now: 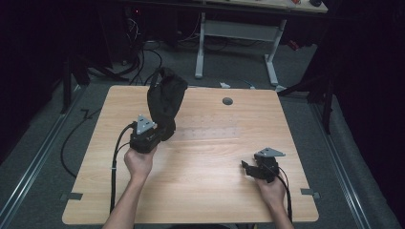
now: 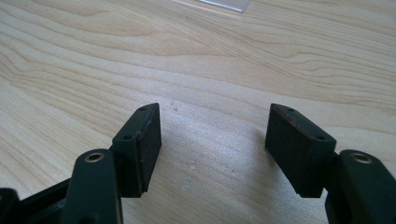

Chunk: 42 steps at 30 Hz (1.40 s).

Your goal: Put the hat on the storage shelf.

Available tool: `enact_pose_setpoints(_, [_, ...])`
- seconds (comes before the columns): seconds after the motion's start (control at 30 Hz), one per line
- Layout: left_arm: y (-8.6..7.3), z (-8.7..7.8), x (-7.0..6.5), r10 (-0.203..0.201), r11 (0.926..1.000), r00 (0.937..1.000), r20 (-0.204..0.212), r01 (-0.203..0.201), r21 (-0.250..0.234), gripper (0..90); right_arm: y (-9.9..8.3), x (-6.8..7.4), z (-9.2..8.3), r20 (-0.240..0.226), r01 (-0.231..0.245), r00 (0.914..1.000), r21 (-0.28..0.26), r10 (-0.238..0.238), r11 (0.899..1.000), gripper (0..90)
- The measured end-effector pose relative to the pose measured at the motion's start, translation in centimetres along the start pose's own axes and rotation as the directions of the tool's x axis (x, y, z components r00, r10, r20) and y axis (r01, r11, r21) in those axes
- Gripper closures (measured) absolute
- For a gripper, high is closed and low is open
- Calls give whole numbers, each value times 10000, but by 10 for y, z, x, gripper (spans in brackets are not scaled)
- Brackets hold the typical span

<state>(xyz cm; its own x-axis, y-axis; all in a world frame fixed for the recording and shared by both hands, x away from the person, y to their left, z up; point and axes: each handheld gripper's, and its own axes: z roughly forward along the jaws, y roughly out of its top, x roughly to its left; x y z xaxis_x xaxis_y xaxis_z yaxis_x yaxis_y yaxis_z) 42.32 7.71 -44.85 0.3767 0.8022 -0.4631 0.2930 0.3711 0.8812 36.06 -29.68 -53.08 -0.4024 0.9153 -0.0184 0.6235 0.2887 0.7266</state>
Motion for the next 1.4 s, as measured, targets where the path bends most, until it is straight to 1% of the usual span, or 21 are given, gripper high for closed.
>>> enact_pose_setpoints(0.2, [-2,2,3,-80,9999,10000,3,80,110,857,0,0,0,-2,9,10000,3,-9,10000,362])
enact_pose_setpoints(0.37, [-4,5,5,-222,9995,9997,-30,223,218,855,0,0,0,-2,13,10000,3,-13,10000,362])
enact_pose_setpoints(0.5, [-6,6,7,-221,9994,9998,-12,221,282,854,0,0,0,-2,15,10000,2,-15,10000,362])
enact_pose_setpoints(0.7, [-5,7,11,-408,9987,9992,-24,409,315,851,0,0,0,-2,13,10000,2,-13,10000,362])
enact_pose_setpoints(0.77, [-5,8,12,-482,9982,9988,-56,484,358,850,0,0,0,-1,11,10000,4,-11,10000,362])
enact_pose_setpoints(0.83, [-6,8,14,-473,9978,9988,-123,478,455,845,0,0,0,-1,14,10000,0,-14,10000,362])
enact_pose_setpoints(0.9, [-6,7,14,-501,9976,9986,-157,508,480,825,0,0,0,-6,15,10000,-2,-15,10000,362])
enact_pose_setpoints(1.0, [-5,7,16,-638,9963,9977,-241,651,562,772,0,0,0,-1,13,10000,2,-13,10000,362])
enact_pose_setpoints(1.07, [-4,7,18,-832,9945,9959,-354,853,608,703,0,0,0,-3,14,10000,4,-14,10000,362])
enact_pose_setpoints(1.2, [-3,6,20,-980,9926,9940,-478,1011,671,547,0,0,0,-8,22,10000,1,-22,10000,362])
enact_pose_setpoints(1.3, [-2,4,20,-1080,9912,9932,-439,1110,716,468,0,0,0,-3,16,10000,2,-16,10000,362])
enact_pose_setpoints(1.4, [-2,4,20,-1121,9899,9929,-405,1152,831,413,0,0,0,-7,24,10000,1,-24,10000,362])
